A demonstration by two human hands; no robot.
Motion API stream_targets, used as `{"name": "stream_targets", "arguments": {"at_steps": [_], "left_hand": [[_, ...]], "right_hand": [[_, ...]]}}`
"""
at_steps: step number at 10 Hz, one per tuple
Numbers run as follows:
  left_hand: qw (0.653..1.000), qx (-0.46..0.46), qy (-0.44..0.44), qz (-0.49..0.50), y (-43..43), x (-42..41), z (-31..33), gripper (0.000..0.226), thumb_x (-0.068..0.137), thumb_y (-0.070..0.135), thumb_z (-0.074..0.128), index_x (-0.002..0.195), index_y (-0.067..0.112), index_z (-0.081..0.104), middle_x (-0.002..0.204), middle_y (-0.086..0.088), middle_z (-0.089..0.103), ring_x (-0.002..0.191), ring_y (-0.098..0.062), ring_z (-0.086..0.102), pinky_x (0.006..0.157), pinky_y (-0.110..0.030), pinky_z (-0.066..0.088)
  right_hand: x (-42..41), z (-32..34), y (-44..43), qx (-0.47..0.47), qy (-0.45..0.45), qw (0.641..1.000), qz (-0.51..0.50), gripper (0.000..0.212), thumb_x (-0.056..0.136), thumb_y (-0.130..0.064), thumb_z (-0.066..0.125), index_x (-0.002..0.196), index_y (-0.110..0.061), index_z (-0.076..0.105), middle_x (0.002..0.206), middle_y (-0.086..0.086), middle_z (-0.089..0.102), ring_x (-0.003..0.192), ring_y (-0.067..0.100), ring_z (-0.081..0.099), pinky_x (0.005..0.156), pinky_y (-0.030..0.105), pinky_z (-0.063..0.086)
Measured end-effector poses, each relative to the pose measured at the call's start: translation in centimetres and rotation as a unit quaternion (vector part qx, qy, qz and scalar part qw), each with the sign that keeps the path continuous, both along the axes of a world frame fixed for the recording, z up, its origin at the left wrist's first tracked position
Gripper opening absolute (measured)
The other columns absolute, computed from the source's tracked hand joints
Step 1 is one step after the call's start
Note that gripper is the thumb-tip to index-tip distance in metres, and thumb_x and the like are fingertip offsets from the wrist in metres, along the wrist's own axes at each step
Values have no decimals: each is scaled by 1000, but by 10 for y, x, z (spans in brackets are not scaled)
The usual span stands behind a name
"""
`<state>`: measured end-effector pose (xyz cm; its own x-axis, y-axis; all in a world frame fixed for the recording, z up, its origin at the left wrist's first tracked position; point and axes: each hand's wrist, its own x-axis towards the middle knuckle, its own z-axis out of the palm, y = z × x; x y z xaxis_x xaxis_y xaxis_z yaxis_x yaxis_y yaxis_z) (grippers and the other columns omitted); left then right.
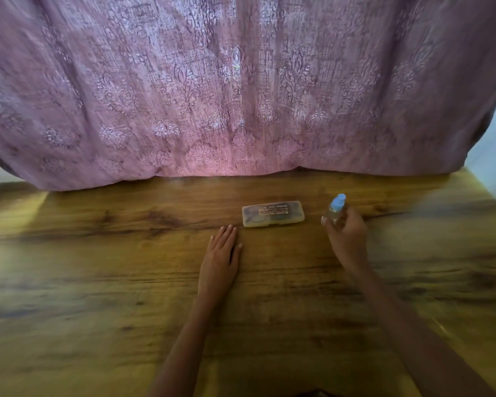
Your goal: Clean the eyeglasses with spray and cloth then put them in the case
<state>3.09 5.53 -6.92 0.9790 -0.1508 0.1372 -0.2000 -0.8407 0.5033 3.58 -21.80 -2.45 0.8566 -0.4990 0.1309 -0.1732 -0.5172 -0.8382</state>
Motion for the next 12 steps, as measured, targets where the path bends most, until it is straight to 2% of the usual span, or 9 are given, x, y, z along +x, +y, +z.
{"name": "stream_targets", "arguments": {"at_steps": [2, 4, 6, 7, 8, 9, 10, 12], "left_hand": [[1000, 2, 1, -1, 1, 0, -1, 49, 102, 36, 36, 148, 19, 32, 156, 2, 30, 147, -10, 18, 121, -31, 10], [1000, 4, 1, -1, 0, 0, -2, 49, 102, 36, 36, 148, 20, 31, 156, 3, 28, 147, -9, 17, 121, -29, 8], [1000, 11, 3, -4, 0, 0, -3, 49, 102, 36, 35, 148, 20, 31, 156, 3, 28, 147, -9, 16, 121, -30, 9], [1000, 14, 0, -2, 2, 1, -5, 49, 102, 36, 36, 149, 20, 30, 156, 3, 28, 147, -9, 16, 121, -30, 8], [1000, -6, 6, 0, 0, -1, -2, 49, 102, 36, 37, 148, 20, 31, 156, 3, 29, 146, -8, 16, 121, -31, 9], [1000, -28, -7, 11, -5, 3, 6, 49, 102, 33, 38, 149, 19, 32, 156, 2, 31, 144, -6, 15, 120, -30, 7], [998, -23, -59, 0, -14, 13, 23, 49, 104, 31, 36, 150, 16, 30, 157, 0, 28, 147, -11, 15, 122, -41, 12], [978, 16, -206, -21, -45, 57, 91, 57, 104, 31, 37, 153, 10, 17, 161, -6, 16, 149, -18, 2, 121, -39, 5]], "right_hand": [[19, 1, 13, -51, 14, 999, 11, 37, 87, -18, 70, 121, -12, 57, 105, 2, 64, 96, 15, 60, 74, 26, 43], [23, -6, 16, -67, 23, 997, 17, 46, 87, -19, 69, 129, -13, 52, 117, 3, 63, 107, 16, 59, 82, 24, 43], [20, -10, 16, -63, 10, 998, 19, 48, 89, -19, 67, 133, -13, 49, 120, 3, 61, 100, 5, 50, 82, 22, 40], [20, -13, 17, -60, -1, 998, 35, 48, 89, -19, 67, 133, -13, 48, 117, 1, 62, 99, 5, 52, 79, 21, 41], [15, -15, 14, -42, -10, 998, 43, 57, 87, -21, 69, 138, -15, 43, 119, 0, 60, 105, 12, 58, 82, 22, 44], [9, -13, 15, -60, -35, 997, 26, 66, 87, -19, 69, 143, -11, 36, 132, 7, 51, 118, 19, 49, 93, 29, 43], [5, 1, 17, -143, -104, 984, 11, 59, 91, -16, 63, 142, -7, 35, 136, 12, 47, 122, 24, 48, 97, 39, 47], [28, 51, 29, -246, -231, 938, 86, 44, 97, -10, 51, 139, 0, 42, 140, 14, 44, 132, 25, 41, 110, 35, 39]]}}
